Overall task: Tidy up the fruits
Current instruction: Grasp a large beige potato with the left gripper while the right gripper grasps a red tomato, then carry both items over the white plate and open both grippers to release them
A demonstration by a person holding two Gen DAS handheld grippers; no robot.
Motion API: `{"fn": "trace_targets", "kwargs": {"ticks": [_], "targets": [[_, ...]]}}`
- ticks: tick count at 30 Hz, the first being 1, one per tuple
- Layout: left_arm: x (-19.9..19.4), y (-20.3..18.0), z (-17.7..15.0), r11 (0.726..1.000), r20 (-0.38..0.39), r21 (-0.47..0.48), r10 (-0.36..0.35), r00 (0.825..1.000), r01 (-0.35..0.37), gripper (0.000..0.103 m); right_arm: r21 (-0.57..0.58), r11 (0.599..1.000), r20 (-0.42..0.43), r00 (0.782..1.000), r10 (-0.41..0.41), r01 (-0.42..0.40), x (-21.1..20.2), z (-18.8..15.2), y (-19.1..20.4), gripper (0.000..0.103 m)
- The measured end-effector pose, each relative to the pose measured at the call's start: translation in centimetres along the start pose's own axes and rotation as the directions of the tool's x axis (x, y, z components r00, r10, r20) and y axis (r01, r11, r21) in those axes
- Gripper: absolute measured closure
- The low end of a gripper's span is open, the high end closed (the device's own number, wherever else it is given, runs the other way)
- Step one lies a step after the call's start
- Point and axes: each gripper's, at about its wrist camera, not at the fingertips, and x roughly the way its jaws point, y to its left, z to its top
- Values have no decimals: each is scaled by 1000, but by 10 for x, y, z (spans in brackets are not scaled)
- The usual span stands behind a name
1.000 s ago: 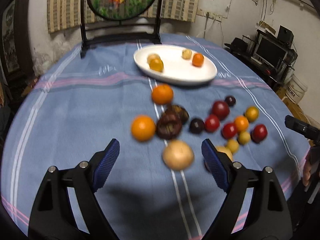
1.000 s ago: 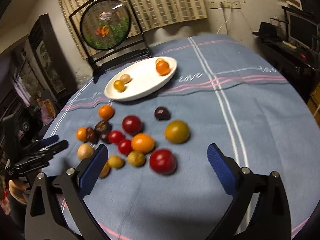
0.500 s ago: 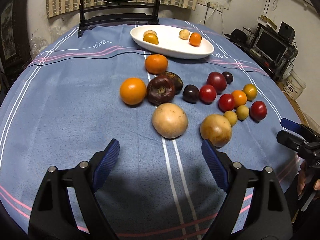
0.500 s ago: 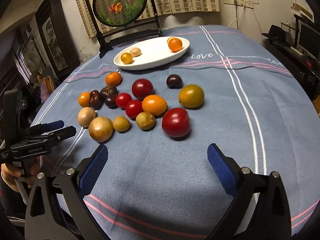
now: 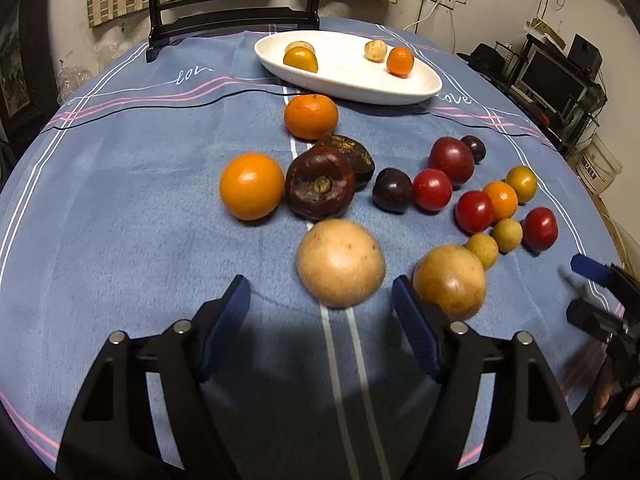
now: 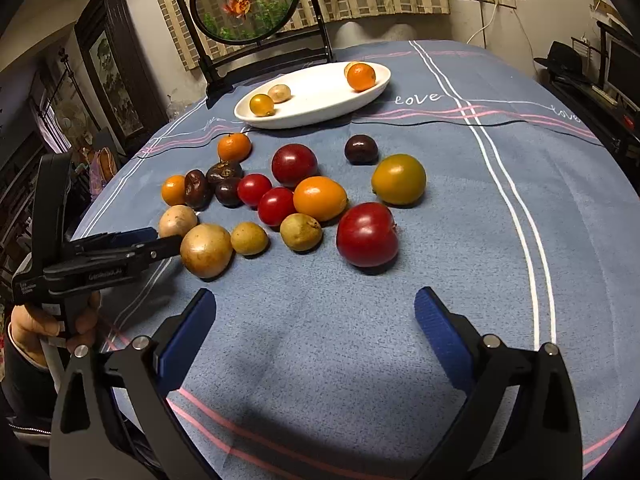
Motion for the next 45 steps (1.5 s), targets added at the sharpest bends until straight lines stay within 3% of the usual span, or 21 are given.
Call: {"fn": "trace_targets", "kwargs": {"ticks": [2, 4, 5, 9, 13, 15, 16, 17, 24, 28, 39, 45], "targets": [[2, -2, 3, 1000, 0, 7, 8, 1000, -8, 40, 1, 1000, 1, 1000, -3, 3, 0, 0, -1, 3], [3, -6, 4, 1000, 11, 22, -16, 1000, 16, 56, 5, 1000, 4, 1000, -6, 6, -1, 1, -2, 3], [3, -9, 4, 999, 18, 30, -14, 1000, 13, 58, 7, 1000, 3, 1000, -10, 10, -1, 1, -3, 3], [-1, -9, -3, 1000, 45, 17, 5, 999, -6, 59, 39, 999, 7, 1000, -29, 29, 0, 4, -12, 3], [-1, -4, -4, 1000, 44, -10, -19, 999, 19, 59, 71, 995, -6, 998, -70, 70, 7, 9, -18, 3], [-1, -2, -4, 999, 46, -17, -30, 999, 31, 59, 44, 997, -16, 998, -61, 62, 12, 13, -13, 10], [-1, -1, -5, 999, 47, -20, -34, 998, 35, 59, 39, 998, -27, 998, -55, 56, 14, 14, -11, 22], [-2, 0, -5, 999, 48, -25, -41, 998, 42, 59, 36, 998, -45, 997, -58, 59, 19, 16, -10, 25], [-1, 0, -6, 998, 47, -30, -49, 998, 50, 58, -11, 988, -68, 986, -155, 155, 34, 29, -6, 27], [-1, -2, -6, 999, 44, -21, -39, 998, 40, 58, -11, 986, -98, 982, -164, 164, 42, 33, -12, 61], [-2, -2, -6, 999, 46, -16, -38, 998, 39, 58, 39, 996, -48, 996, -77, 79, 17, 27, -21, 63], [-13, -1, -12, 999, 87, -5, -40, 995, 40, 58, 48, 997, -12, 999, -52, 53, -4, 25, -24, 63]]}}
